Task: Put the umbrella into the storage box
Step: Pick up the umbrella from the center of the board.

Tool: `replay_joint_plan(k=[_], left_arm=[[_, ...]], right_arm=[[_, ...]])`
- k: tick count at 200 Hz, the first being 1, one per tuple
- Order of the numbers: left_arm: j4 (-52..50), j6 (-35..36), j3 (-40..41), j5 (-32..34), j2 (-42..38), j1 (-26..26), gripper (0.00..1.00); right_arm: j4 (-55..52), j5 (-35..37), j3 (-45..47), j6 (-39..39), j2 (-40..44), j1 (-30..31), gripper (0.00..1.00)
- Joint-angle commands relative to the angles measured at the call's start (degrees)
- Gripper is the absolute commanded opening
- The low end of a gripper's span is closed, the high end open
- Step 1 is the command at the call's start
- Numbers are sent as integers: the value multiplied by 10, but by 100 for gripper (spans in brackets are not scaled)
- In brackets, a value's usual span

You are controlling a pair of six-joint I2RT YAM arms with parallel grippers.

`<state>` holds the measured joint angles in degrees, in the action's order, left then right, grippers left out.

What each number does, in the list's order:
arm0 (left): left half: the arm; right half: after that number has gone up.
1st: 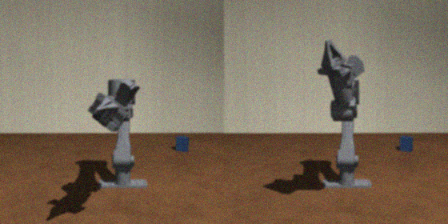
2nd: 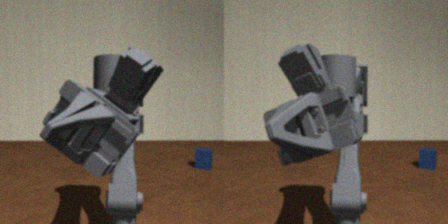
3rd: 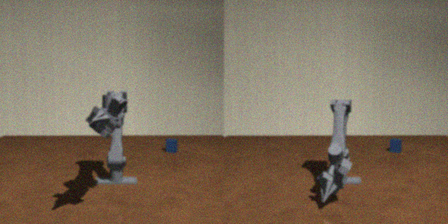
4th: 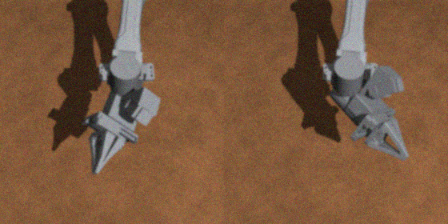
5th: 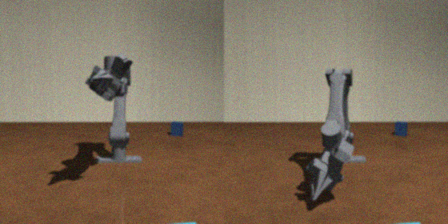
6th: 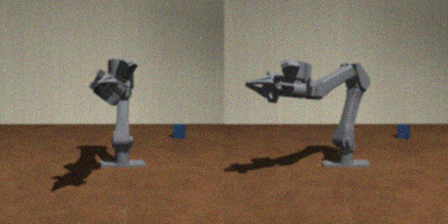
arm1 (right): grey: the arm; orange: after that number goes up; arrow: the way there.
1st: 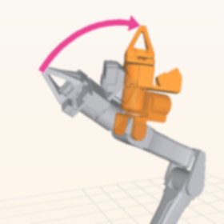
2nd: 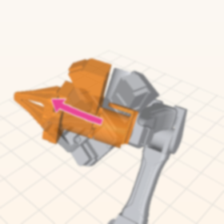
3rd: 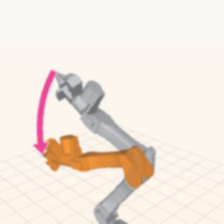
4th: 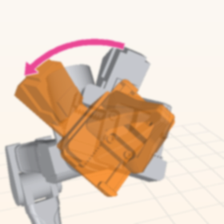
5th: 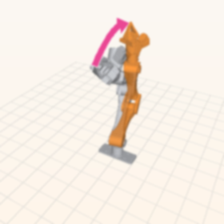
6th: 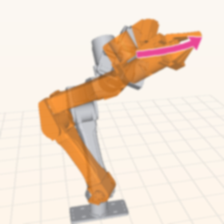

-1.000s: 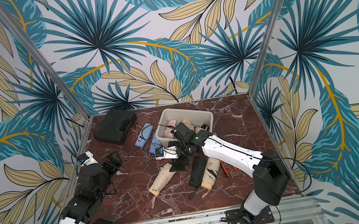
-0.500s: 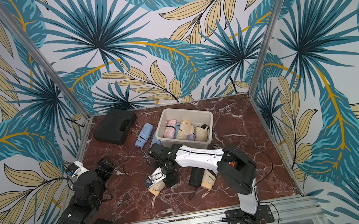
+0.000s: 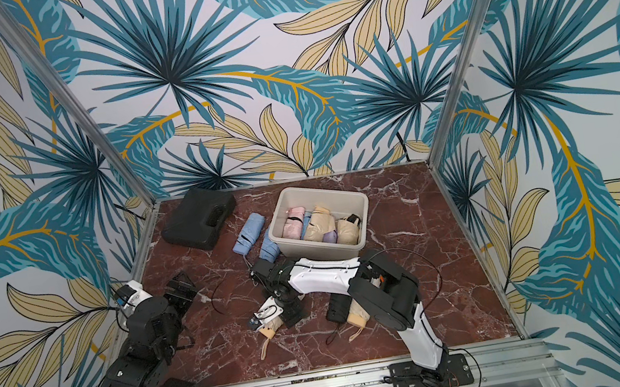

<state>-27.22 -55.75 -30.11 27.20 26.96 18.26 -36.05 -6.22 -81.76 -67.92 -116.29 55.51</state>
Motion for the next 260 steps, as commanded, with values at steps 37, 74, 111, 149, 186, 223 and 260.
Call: replay_joint_plan(k=[37, 74, 111, 149, 186, 223, 260], left_arm=[[25, 1, 6, -15, 4, -5, 76], [38, 8, 4, -26, 8, -5, 73], [49, 6, 5, -43, 22, -5, 72], [52, 3, 4, -36, 27, -5, 72], [63, 11, 1, -31, 38, -5, 71], [92, 32, -4, -48, 74, -4, 72], [133, 64, -16, -67, 119, -5, 72]], right_arm=[[-47, -8, -26, 17, -43, 4, 67], [-50, -15, -20, 24, -18, 3, 45], [-48, -57, 0, 32, 48, 1, 39], [-17, -108, 38, 106, 137, -10, 28], [69, -119, 112, 221, 246, -37, 14], [229, -110, 194, 407, 367, -91, 7], [356, -14, 224, 625, 417, -152, 0]])
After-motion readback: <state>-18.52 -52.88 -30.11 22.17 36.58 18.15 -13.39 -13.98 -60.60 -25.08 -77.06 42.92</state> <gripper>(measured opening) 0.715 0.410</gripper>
